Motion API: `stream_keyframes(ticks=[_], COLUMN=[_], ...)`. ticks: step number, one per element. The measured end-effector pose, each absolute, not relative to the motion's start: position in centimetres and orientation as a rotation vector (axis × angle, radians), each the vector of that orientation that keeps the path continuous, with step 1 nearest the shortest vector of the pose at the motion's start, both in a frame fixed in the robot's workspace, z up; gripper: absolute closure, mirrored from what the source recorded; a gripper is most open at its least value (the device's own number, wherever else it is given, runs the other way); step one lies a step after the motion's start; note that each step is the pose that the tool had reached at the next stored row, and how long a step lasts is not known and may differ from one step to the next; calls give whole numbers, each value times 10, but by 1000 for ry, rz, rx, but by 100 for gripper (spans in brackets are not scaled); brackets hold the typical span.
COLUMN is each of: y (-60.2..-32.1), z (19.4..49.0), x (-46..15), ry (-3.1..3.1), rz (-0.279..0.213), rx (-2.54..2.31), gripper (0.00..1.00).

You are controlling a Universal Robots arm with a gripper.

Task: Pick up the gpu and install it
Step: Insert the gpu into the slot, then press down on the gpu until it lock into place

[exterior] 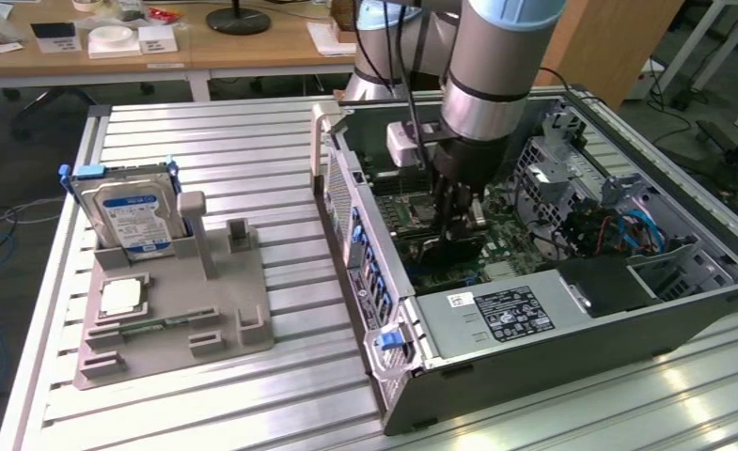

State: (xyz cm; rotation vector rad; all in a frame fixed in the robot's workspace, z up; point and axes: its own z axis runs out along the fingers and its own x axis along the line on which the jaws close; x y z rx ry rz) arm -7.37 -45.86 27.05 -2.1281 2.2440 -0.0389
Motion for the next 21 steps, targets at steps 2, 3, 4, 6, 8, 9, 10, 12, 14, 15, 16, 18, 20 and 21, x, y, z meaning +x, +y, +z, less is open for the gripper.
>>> stream_keyframes(ticks=[2,3,4,6,8,9,10,12,14,15,16,18,20,21], y=[-459,-459,-459,-459,-459,-459,-459,-459,-459,-459,-459,-459,-459,-459], z=[278,280,280,280,280,280,280,280,280,280,280,280,280,280], x=[-74,-74,-74,-74,-74,-74,-74,-74,-74,-74,-74,-74,-74,-74], ry=[2243,2243,2243,2242,2243,2243,2243,2243,2243,2243,2243,2243,2243,2243], rz=[-41,-41,-41,-41,-41,-41,-41,-41,-41,-41,-41,-41,-41,-41], rx=[-2127,-2127,-2127,-2127,-2127,-2127,-2127,-2127,-2127,-2127,-2127,-2127,-2127,-2127], gripper=[66,66,66,66,67,74,80,85,89,89,89,89,89,89])
